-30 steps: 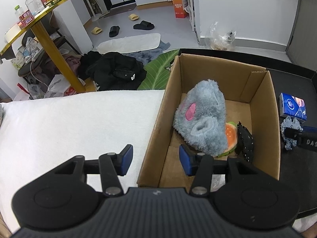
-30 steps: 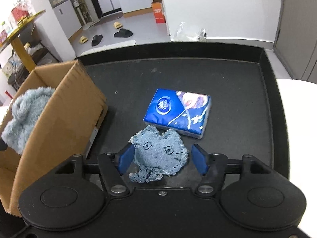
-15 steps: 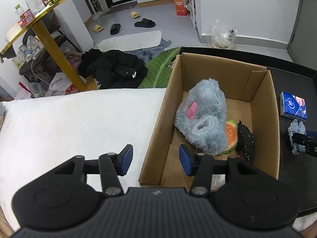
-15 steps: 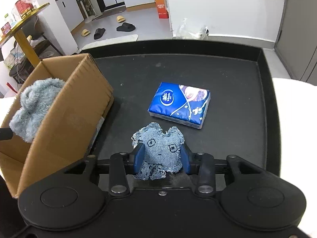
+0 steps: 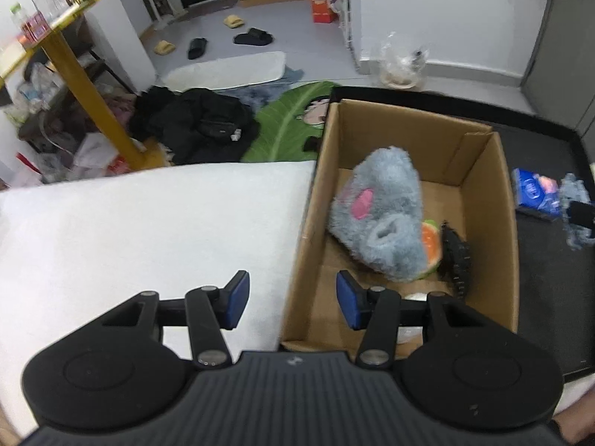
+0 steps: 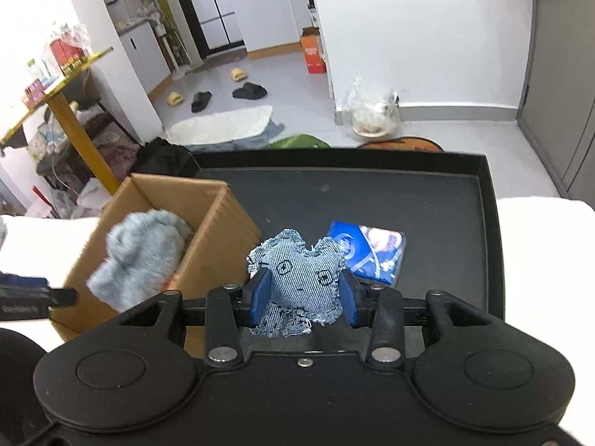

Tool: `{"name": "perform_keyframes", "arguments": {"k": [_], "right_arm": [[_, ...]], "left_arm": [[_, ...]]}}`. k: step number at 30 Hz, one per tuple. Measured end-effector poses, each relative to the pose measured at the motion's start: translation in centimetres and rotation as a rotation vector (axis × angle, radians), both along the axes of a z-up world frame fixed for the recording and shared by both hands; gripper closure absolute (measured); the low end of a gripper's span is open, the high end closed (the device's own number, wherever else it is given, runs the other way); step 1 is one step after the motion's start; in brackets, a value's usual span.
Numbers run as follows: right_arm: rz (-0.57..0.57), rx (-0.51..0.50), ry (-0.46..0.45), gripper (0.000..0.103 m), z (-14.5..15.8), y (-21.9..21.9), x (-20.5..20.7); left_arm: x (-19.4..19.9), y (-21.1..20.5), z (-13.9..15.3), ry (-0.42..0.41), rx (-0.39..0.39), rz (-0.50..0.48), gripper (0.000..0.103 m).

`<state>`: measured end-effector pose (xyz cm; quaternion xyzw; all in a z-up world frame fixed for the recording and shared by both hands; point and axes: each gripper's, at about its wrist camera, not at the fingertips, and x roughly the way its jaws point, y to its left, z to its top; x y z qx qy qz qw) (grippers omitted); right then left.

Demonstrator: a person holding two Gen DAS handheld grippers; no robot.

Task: Organize soft objects
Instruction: 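Lift the denim cat plush over the box with the right gripper, then release the denim cat plush into the box and withdraw the right gripper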

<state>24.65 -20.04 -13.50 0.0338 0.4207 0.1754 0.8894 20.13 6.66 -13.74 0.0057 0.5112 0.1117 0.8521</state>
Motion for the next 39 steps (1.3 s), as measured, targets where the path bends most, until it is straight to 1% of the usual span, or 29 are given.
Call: {"name": "perform_keyframes", "arguments": {"k": [4,7,15,19,21,25,28,30,31,33,37,39], "right_arm": [[0.027,0.001,-0.022,0.064,1.0,1.0,0.0],[0.026,0.001,-0.039,0.064,1.8,1.6,0.1],[0.079,-0.010,-0.070,0.063,3.6,4.6,0.4],[0.116,-0.025,-0.074,0.063,4.1,6.3,0.6],[0.132,-0.039,-0.075,0.062,4.2,7.1,0.6],[0.151,-0.056,-0.074,0.062,4.3,8.5,0.6],[0.168,-0.072,-0.073,0.062,4.1,9.4,0.6],[0.179,-0.083,-0.071,0.062,4.0,10.0,0.6],[0.184,-0.089,-0.069,0.061,3.8,10.2,0.6],[0.193,-0.107,-0.064,0.061,3.5,10.8,0.8],[0.201,-0.128,-0.054,0.061,2.9,11.8,1.0],[0.196,-0.130,-0.056,0.060,2.9,12.2,1.1]], "left_arm": [[-0.3,0.4,-0.2,-0.022,-0.028,0.014,0.053],[-0.4,0.8,-0.3,-0.028,-0.050,0.025,0.053],[0.0,1.5,-0.7,-0.019,-0.087,0.037,0.053],[0.1,2.0,-1.1,-0.009,-0.102,0.047,0.054],[0.0,2.2,-1.1,-0.010,-0.115,0.053,0.057],[0.0,2.6,-1.2,-0.013,-0.133,0.064,0.058],[0.1,2.6,-1.4,-0.010,-0.129,0.069,0.069],[0.2,2.7,-1.6,-0.003,-0.132,0.072,0.082],[0.2,2.8,-1.6,-0.003,-0.137,0.080,0.084],[0.2,3.0,-1.7,-0.009,-0.151,0.079,0.090],[0.1,2.6,-1.6,-0.019,-0.135,0.060,0.091],[0.0,2.7,-1.7,-0.022,-0.143,0.061,0.091]]}}
